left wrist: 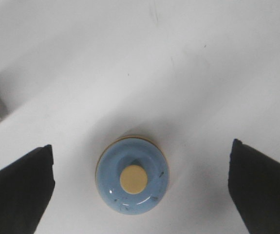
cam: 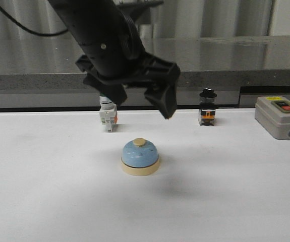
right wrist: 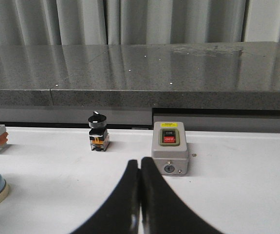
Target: Place and press bell with both arms
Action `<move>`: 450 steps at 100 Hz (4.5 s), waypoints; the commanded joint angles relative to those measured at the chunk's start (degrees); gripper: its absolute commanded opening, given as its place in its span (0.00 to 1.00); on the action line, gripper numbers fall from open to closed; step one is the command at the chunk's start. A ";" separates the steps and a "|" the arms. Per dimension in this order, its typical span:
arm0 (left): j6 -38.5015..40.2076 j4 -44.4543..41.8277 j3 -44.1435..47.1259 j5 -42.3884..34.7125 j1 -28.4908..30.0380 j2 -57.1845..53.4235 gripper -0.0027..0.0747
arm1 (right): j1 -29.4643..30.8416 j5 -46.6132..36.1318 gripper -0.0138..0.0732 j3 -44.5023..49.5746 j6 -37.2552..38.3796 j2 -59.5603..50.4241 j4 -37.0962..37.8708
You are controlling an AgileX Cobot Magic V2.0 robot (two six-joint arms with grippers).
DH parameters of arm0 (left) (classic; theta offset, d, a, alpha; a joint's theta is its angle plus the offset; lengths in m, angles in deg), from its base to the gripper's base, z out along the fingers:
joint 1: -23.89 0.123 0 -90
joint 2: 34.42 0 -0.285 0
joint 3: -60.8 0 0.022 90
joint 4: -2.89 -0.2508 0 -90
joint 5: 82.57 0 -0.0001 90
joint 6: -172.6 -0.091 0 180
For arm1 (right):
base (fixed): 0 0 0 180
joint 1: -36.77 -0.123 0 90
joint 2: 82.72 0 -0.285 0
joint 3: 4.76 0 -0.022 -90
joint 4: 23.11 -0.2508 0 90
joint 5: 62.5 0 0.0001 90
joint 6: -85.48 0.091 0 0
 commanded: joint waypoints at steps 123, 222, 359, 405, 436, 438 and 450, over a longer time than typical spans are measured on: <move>0.95 2.70 46.01 -12.64 28.28 -68.56 0.91 | 0.38 -4.84 0.09 -0.86 -0.23 -1.11 0.75; 0.95 2.70 46.85 -13.11 28.28 -74.99 0.01 | 0.38 -4.84 0.09 -0.86 -0.23 -1.11 0.75; 0.95 -5.91 80.15 -33.14 34.48 -107.12 0.01 | 0.38 -4.84 0.09 -0.86 -0.23 -1.11 0.75; 0.95 -5.91 80.15 -33.50 34.48 -107.12 0.01 | 0.38 -4.84 0.09 -0.86 -0.23 -1.11 0.75; 0.95 -5.91 80.15 -33.50 34.48 -107.12 0.01 | 0.38 -4.84 0.09 -0.86 -0.23 -1.11 0.75; 0.95 -5.91 80.15 -33.50 34.48 -107.12 0.01 | 0.38 -4.84 0.09 -0.86 -0.23 -1.11 0.75; 0.95 -5.91 80.15 -33.50 34.48 -107.12 0.01 | 0.38 -4.84 0.09 -0.86 -0.23 -1.11 0.75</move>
